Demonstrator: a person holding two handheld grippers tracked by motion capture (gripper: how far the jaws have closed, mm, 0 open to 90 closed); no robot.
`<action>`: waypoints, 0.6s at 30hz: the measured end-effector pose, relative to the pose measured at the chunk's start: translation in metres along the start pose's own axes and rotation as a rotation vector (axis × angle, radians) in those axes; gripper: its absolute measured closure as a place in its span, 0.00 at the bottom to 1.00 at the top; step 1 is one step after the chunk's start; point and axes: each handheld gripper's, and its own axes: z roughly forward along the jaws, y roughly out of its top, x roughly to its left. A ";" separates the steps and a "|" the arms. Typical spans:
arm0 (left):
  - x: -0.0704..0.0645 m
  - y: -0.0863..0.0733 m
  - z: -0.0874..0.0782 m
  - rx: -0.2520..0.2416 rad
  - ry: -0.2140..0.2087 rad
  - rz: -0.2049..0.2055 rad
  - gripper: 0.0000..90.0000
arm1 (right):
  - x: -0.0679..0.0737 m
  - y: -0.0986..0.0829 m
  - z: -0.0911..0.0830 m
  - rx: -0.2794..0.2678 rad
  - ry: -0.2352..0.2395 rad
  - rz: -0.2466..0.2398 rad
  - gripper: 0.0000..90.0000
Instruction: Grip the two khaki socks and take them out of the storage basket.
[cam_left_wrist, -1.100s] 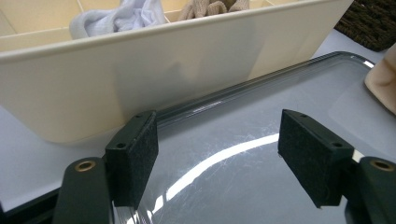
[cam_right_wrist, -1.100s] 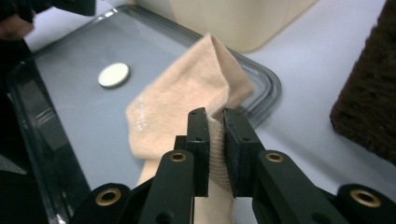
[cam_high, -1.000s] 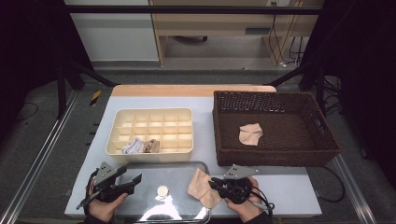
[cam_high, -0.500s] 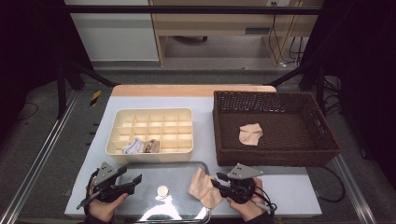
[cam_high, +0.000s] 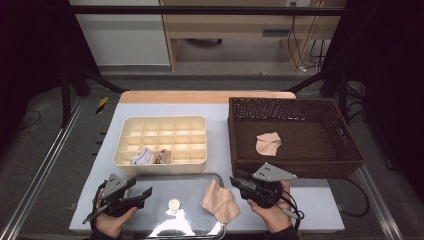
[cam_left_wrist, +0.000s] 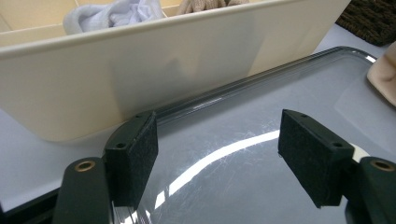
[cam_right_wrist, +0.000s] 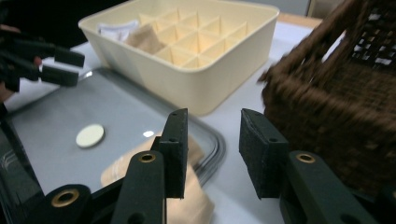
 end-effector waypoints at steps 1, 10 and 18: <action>0.000 0.000 0.000 -0.001 0.000 -0.001 0.32 | 0.000 0.004 -0.002 -0.010 -0.004 0.000 0.70; 0.000 0.000 0.000 0.001 -0.001 -0.001 0.32 | -0.017 0.036 -0.008 -0.072 -0.053 0.020 0.65; 0.000 0.000 0.001 0.003 0.000 -0.002 0.32 | -0.032 0.060 -0.009 -0.091 -0.110 0.033 0.61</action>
